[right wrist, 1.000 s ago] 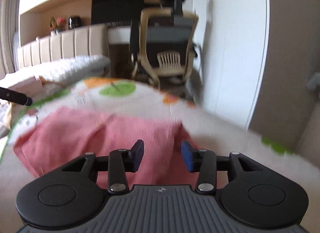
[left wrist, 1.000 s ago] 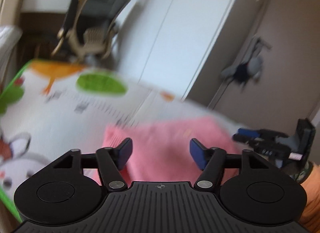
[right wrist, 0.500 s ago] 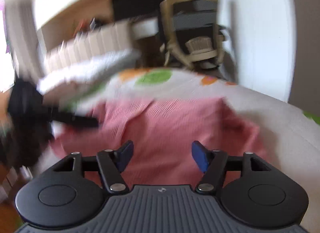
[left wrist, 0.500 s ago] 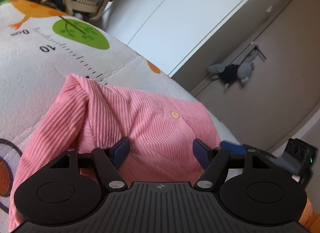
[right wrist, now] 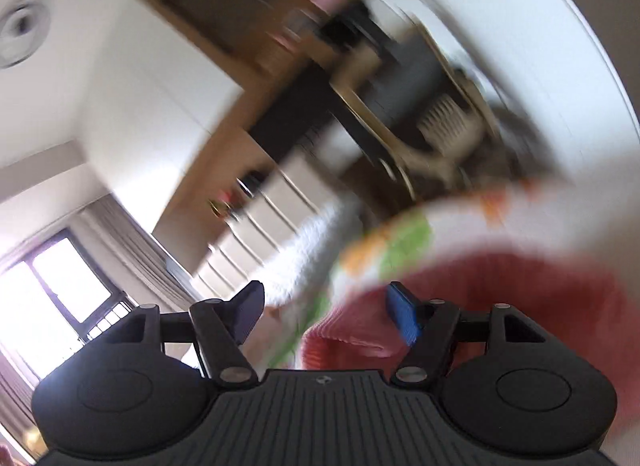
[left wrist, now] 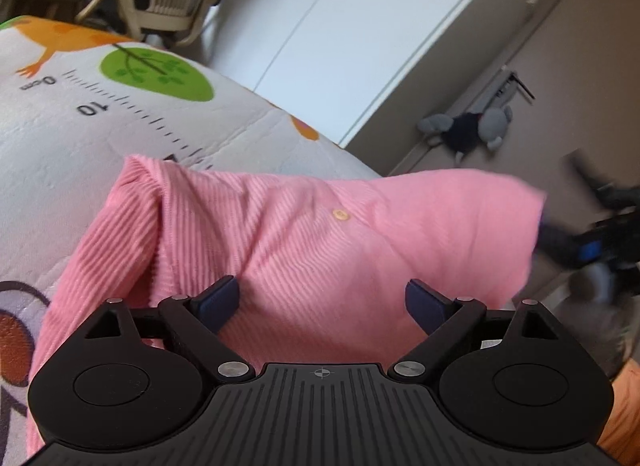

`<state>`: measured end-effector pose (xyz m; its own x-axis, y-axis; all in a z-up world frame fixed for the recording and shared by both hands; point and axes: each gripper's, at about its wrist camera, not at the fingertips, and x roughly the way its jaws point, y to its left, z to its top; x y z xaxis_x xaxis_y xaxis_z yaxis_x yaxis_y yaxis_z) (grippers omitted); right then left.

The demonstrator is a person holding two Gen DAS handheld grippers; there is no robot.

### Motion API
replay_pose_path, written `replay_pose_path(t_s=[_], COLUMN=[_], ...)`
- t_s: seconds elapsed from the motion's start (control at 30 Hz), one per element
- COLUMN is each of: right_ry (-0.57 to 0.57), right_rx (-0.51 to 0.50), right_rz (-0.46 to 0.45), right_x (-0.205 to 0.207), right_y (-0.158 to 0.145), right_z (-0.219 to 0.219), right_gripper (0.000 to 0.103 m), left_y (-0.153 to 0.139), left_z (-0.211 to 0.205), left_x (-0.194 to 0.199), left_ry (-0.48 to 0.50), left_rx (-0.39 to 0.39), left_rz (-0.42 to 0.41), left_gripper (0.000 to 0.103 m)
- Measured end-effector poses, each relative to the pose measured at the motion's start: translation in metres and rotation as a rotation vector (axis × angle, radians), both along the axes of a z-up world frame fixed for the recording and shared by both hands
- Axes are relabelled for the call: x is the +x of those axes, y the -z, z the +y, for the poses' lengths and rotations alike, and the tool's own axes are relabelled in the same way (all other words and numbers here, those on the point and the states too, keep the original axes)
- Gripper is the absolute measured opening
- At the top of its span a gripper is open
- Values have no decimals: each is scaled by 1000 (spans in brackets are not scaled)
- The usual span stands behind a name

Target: Fold clothes

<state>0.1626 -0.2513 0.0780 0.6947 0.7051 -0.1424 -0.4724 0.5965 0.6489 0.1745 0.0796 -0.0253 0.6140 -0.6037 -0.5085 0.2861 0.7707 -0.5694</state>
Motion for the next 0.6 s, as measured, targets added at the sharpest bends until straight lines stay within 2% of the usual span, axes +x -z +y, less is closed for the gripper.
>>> replay_pose_path(t_s=[0.1, 0.23, 0.3, 0.33, 0.43, 0.47, 0.53, 0.6], right_ry=[110, 257, 275, 277, 247, 236, 216, 186], right_rx=[-203, -510, -592, -614, -592, -584, -569, -583], right_rz=[-85, -37, 8, 23, 27, 28, 31, -6], right_x=[-15, -23, -23, -22, -18, -16, -13, -13], right_y=[-10, 21, 42, 49, 53, 54, 56, 52], right_z=[0, 5, 9, 11, 21, 25, 31, 35], right_gripper=[70, 70, 70, 70, 69, 68, 58, 58], left_y=[3, 2, 1, -1, -6, -9, -17, -23], left_z=[4, 2, 1, 0, -3, -4, -4, -2], left_x=[-1, -1, -1, -2, -5, -8, -14, -21], left_ry=[-7, -12, -13, -12, -7, 2, 23, 44], left_rx=[-22, -29, -22, -14, 10, 20, 26, 20], left_rz=[2, 3, 4, 4, 3, -6, -31, -56], left_gripper=[94, 96, 96, 96, 97, 97, 98, 98])
